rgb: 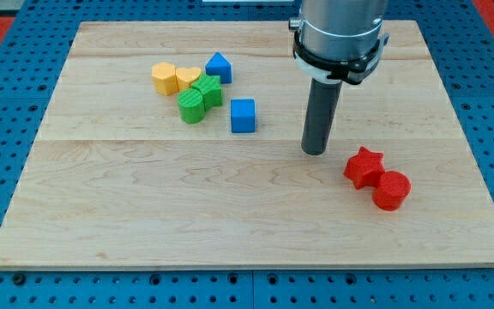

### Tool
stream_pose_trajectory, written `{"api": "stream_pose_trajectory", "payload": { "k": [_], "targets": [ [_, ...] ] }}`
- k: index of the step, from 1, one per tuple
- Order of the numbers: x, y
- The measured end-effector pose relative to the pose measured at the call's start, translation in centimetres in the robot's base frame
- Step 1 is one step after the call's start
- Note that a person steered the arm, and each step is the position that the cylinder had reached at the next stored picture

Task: Point arm on top left of the yellow hexagon

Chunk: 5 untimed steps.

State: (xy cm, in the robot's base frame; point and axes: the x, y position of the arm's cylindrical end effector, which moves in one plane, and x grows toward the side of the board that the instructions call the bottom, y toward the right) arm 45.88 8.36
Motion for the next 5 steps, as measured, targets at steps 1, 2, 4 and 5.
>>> {"api": "stream_pose_trajectory", "payload": {
  "k": [1, 2, 4, 5],
  "targets": [
    [-0.5, -1.1],
    [-4.2, -4.9],
    [-14.4, -4.0],
    [-20.8, -5.8]
  ]
}}
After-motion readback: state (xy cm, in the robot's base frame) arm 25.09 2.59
